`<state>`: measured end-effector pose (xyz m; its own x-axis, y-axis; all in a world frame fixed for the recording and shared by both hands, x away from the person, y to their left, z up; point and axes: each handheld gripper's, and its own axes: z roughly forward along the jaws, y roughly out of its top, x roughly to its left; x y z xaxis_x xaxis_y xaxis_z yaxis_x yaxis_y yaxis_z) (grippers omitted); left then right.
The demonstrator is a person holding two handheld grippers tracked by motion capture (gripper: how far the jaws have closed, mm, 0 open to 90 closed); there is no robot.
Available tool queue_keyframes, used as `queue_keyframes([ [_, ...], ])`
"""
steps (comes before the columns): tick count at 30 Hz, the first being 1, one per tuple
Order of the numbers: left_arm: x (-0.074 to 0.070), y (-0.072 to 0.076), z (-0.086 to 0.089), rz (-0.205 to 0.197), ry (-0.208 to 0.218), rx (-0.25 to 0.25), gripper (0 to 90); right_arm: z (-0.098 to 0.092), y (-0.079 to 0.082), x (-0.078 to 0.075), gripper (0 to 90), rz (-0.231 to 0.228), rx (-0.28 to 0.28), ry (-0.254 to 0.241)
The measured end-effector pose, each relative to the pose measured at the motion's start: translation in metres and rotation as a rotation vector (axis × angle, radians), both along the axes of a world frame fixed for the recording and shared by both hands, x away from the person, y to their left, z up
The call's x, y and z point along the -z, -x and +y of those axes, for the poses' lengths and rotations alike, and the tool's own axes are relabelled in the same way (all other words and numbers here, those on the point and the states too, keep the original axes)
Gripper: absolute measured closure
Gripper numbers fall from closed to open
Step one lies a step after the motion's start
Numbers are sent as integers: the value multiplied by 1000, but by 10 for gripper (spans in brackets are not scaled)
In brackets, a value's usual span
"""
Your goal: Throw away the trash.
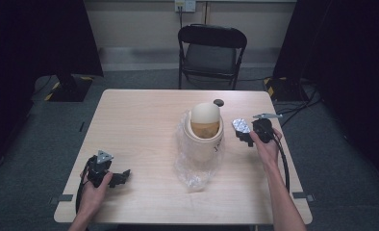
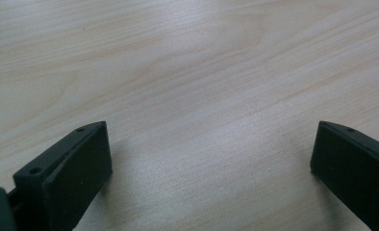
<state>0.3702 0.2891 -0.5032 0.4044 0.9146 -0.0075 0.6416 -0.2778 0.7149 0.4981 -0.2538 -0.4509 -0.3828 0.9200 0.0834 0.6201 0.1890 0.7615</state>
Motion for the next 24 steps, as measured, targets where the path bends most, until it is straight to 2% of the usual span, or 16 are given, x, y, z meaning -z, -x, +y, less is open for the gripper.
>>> queue_keyframes([
  [3, 0, 0, 0, 0, -1, 0, 0, -3, -4, 6, 150, 15, 20, 0],
  [5, 0, 0, 0, 0, -1, 1, 0, -5, -8, 11, 150, 30, 26, 18],
  [10, 0, 0, 0, 1, 0, 0, 0, -14, -17, 26, 156, 67, 52, 2],
  [13, 0, 0, 0, 0, 0, 0, 0, -14, -22, 32, 162, 81, 58, 10],
  [21, 0, 0, 0, 0, -1, 0, 0, -5, -34, 38, 176, 57, 54, 17],
  [24, 0, 0, 0, 0, 0, 0, 0, -1, -38, 41, 188, 60, 55, 37],
])
